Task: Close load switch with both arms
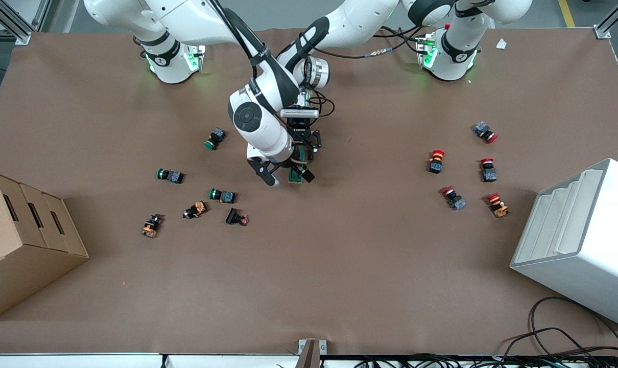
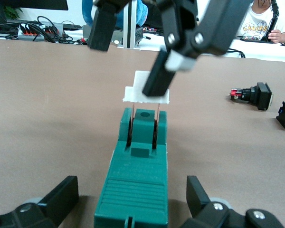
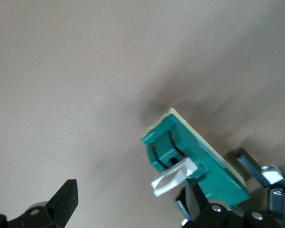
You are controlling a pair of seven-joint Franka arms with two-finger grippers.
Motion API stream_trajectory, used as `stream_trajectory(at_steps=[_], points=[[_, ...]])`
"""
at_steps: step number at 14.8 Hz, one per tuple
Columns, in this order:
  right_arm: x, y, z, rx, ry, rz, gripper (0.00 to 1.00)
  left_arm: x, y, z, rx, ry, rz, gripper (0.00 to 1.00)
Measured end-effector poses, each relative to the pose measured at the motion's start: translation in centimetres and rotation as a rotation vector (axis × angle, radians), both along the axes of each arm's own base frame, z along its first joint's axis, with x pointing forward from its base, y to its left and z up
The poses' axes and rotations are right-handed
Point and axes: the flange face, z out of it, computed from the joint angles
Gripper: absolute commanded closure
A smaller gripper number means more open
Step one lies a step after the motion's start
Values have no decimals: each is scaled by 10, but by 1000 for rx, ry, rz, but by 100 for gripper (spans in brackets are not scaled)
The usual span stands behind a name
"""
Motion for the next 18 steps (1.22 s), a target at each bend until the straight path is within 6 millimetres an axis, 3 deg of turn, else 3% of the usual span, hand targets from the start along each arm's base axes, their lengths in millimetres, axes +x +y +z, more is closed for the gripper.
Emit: stream_trajectory(at_steps=[7, 18], points=[[7, 3, -1, 7, -12, -6, 0, 0, 2, -2, -9, 1, 4, 0], [33, -4, -23, 2, -23, -1, 0, 0, 1, -2, -10, 1, 5, 0]])
